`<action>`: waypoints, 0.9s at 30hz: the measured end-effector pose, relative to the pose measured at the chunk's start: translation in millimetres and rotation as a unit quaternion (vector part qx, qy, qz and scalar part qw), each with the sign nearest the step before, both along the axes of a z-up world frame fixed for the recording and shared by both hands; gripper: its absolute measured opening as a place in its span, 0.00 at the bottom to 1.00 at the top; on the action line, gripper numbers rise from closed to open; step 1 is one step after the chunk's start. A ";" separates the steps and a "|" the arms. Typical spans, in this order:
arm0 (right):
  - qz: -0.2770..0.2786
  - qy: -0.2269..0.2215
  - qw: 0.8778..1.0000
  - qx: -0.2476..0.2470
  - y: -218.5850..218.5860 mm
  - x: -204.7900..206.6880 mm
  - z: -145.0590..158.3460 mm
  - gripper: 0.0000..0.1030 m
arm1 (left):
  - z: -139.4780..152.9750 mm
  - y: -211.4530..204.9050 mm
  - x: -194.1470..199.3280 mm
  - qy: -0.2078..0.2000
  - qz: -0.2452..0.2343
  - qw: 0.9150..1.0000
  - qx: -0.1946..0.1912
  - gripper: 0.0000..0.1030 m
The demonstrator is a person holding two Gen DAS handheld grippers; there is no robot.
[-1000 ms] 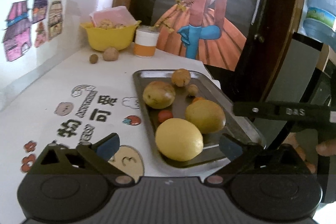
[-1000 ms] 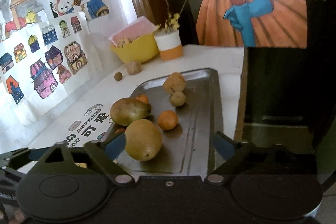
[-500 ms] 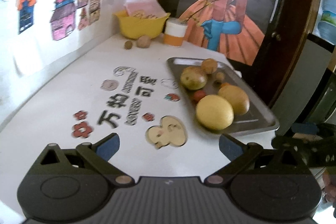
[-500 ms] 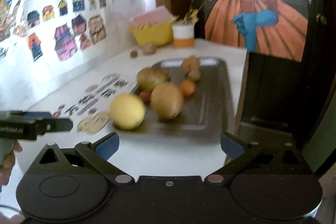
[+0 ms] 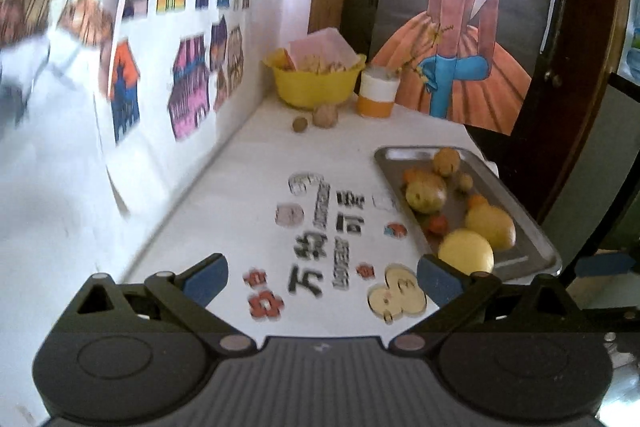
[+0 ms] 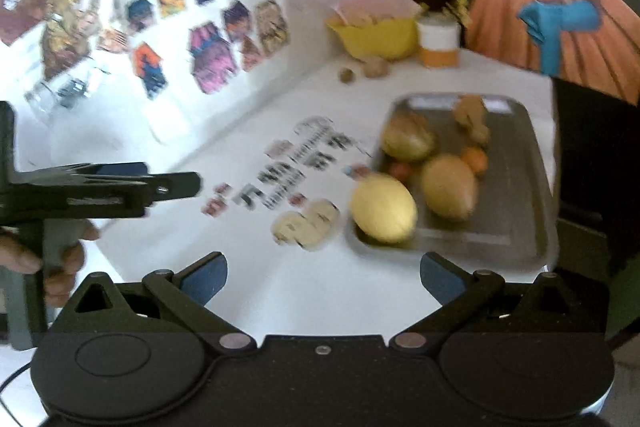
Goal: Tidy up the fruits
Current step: 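Withdraw both tools from the tray toward the remaining brown fruits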
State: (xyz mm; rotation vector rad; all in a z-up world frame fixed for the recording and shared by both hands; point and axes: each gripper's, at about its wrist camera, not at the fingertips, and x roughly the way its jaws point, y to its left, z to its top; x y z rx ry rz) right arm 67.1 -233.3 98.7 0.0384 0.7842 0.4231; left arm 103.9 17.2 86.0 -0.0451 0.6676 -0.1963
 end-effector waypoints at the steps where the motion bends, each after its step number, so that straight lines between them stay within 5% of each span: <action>1: 0.006 -0.004 1.000 -0.002 3.6 5.1 10.0 0.99 | 6.1 1.4 5.7 0.000 0.001 1.000 0.001 0.99; 9: 0.044 -0.096 0.994 -0.034 31.7 76.9 94.2 0.99 | 54.8 11.9 74.5 -0.060 0.036 0.997 -0.011 0.99; 15: 0.013 -0.086 0.996 0.006 37.5 192.7 126.4 0.99 | 54.4 1.5 149.3 -0.089 0.057 0.994 -0.018 1.00; 20: -0.010 -0.033 0.999 0.037 33.5 279.4 101.0 0.99 | 20.6 -19.5 212.4 -0.079 0.042 0.996 0.006 1.00; 24: -0.015 0.005 0.999 0.046 29.8 333.2 51.3 0.99 | -16.5 -32.9 251.4 -0.072 0.029 0.996 0.040 1.00; 27: -0.011 -0.006 0.999 0.036 33.6 359.7 14.7 0.99 | -37.3 -40.9 279.8 -0.055 0.018 0.997 0.059 0.99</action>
